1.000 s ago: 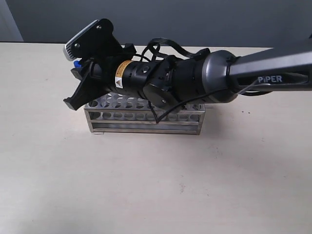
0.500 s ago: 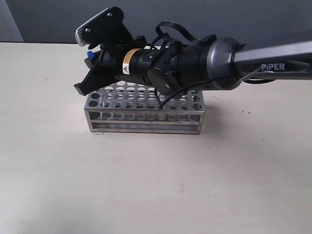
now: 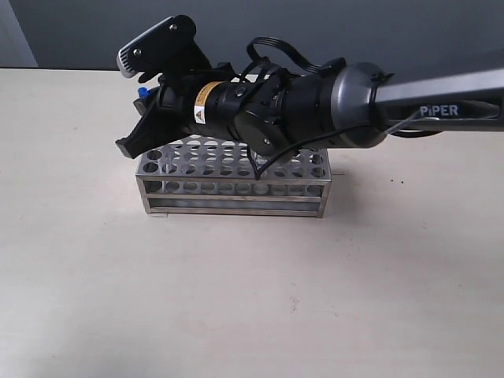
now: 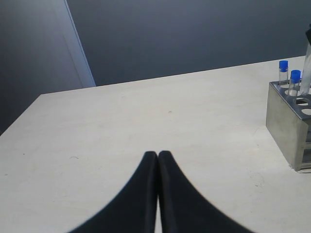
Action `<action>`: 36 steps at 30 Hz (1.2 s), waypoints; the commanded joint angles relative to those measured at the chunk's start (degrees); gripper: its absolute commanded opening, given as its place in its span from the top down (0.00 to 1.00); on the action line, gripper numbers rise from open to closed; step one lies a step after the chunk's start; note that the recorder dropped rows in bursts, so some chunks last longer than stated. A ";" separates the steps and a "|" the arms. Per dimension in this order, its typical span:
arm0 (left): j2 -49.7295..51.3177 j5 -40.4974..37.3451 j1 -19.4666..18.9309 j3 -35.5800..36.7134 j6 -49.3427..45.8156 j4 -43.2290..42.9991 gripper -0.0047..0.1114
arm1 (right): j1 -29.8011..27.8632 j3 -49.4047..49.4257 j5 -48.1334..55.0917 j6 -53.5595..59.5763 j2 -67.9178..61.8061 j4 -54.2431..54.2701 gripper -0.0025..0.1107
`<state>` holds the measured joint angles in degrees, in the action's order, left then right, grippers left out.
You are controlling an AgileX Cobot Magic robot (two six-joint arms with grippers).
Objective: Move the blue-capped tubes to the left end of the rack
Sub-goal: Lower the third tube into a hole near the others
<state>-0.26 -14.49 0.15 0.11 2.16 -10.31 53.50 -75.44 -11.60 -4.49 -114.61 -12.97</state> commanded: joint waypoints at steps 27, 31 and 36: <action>0.26 0.77 0.39 -0.11 0.20 0.14 0.96 | 1.16 -0.22 -2.38 -0.95 -5.61 0.14 0.98; 0.26 0.77 0.39 -0.11 0.20 0.14 0.96 | 1.16 -0.22 -2.25 -1.16 -5.76 0.87 0.98; 0.26 0.77 0.39 -0.11 0.20 0.14 0.96 | 1.16 -0.22 -2.25 -1.16 -5.76 0.87 0.77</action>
<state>-0.26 -14.49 0.15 0.11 2.16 -10.31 54.92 -75.53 -13.06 -5.43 -120.48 -12.34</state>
